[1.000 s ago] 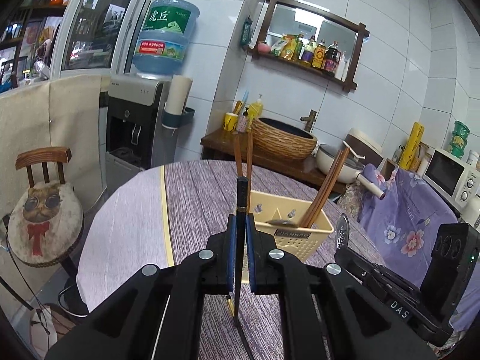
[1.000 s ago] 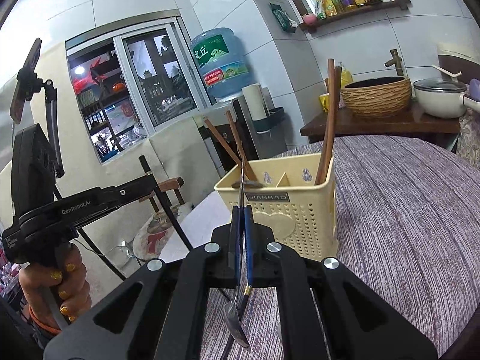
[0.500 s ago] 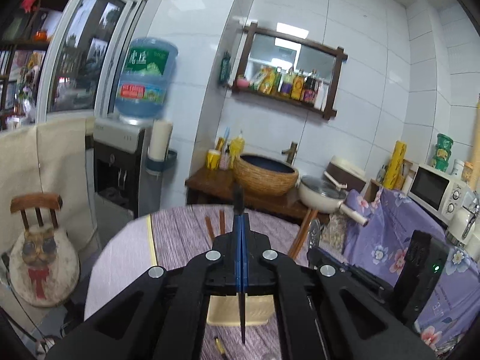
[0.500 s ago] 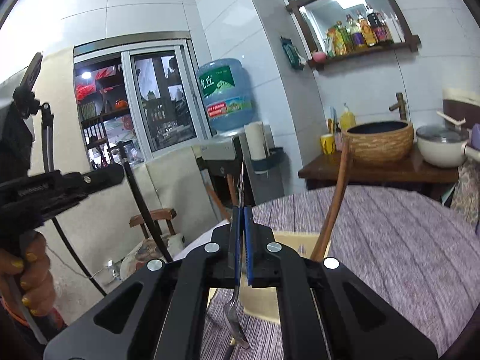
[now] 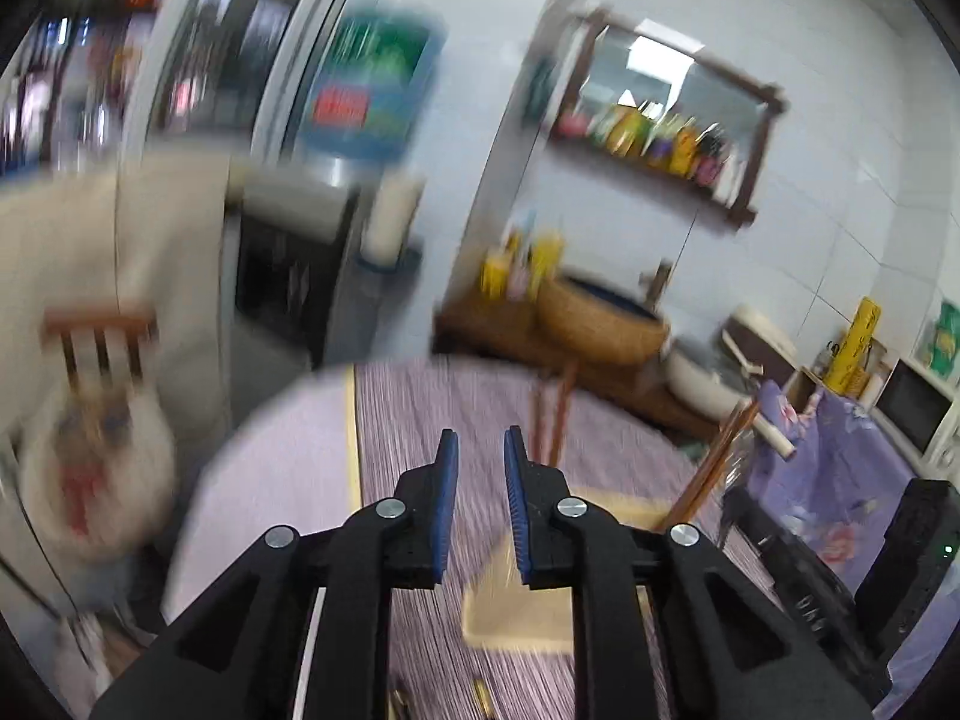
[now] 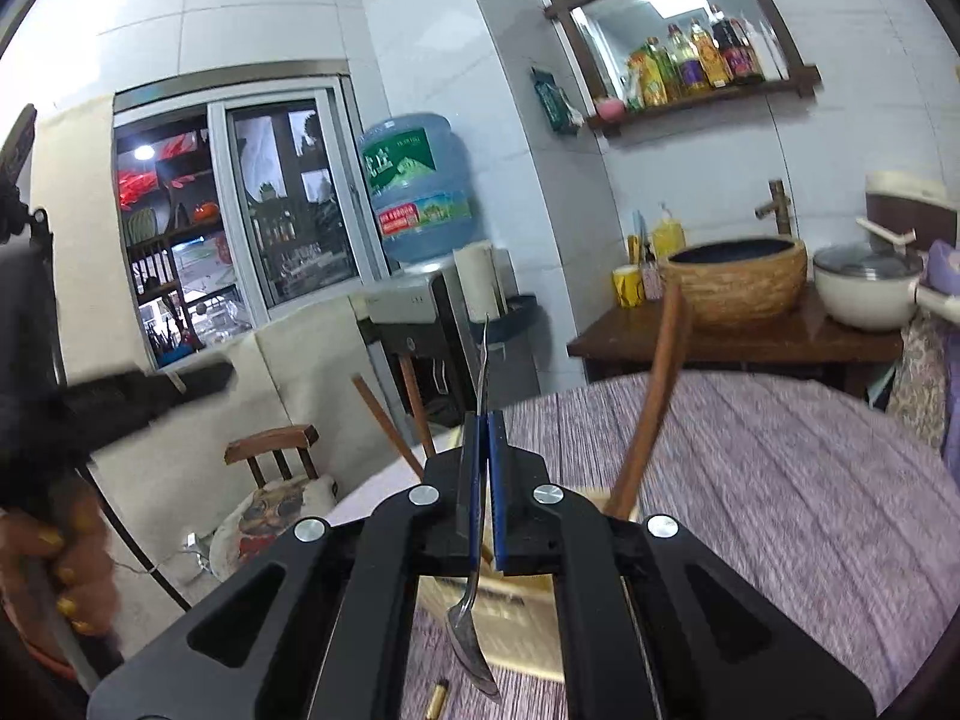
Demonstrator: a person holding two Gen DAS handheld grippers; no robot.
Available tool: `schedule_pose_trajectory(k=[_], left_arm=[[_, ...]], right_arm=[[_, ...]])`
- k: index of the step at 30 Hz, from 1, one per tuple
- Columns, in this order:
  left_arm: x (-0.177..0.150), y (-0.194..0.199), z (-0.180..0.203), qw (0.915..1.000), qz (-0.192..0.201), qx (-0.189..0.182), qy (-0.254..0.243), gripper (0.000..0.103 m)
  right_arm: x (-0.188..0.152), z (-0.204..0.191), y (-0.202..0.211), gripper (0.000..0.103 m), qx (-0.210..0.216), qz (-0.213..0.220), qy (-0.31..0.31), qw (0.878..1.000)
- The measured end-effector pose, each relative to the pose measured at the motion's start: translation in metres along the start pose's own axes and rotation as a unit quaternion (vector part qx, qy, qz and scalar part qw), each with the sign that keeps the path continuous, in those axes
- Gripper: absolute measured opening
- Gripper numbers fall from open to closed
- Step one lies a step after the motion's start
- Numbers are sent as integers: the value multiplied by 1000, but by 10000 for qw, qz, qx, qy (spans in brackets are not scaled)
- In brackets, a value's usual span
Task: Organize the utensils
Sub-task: 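Lower the black chopstick into the holder and open the left tool, then grasp another black chopstick with the left tool while the right tool holds the spoon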
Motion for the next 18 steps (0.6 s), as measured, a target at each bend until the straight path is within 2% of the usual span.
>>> schedule_pose_trajectory(k=[1,3,4,5,6,10,14,18], left_arm=[[-11,-13,-11,9992,-381,-11,131,16],[-28,-18,-20,9976,-641,247,-36,19],[-37,-15,-22,9968,-715,339,-148,24],[-46,-14,-23,9955,-825,406,-244,40],[-61,-12,-25,9934,-966,534,-327,44],[-106,-14,-27,9839,-1403,917,-615,42],[-141,-25,-25,9741,-1757,1143,-848,32],[-156,-35,-31,9693,-1875,1392,-770,20]], right_arm=[[-6,3,0,4,5,-84,-78,9999],[-14,5,3,4,-29,-130,-134,9998],[-17,5,7,4,-51,-117,-99,9999],[-20,4,10,4,-55,-99,-54,9999],[-22,2,14,4,-77,-78,-12,9999],[-29,-2,25,4,-35,-51,-107,9999],[-35,-11,37,4,-114,24,76,9999],[-36,-14,48,4,-113,95,56,9999]])
Point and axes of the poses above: each gripper's, at about its wrist camera, not at the fingertips, and y roughly against the way its jaws point, z to its right, x to its top, the point moved 1 cm from there along -y, roughly the way its jaws point, and after that the axes turned 4 degrees about z, right-handed, at the moved point
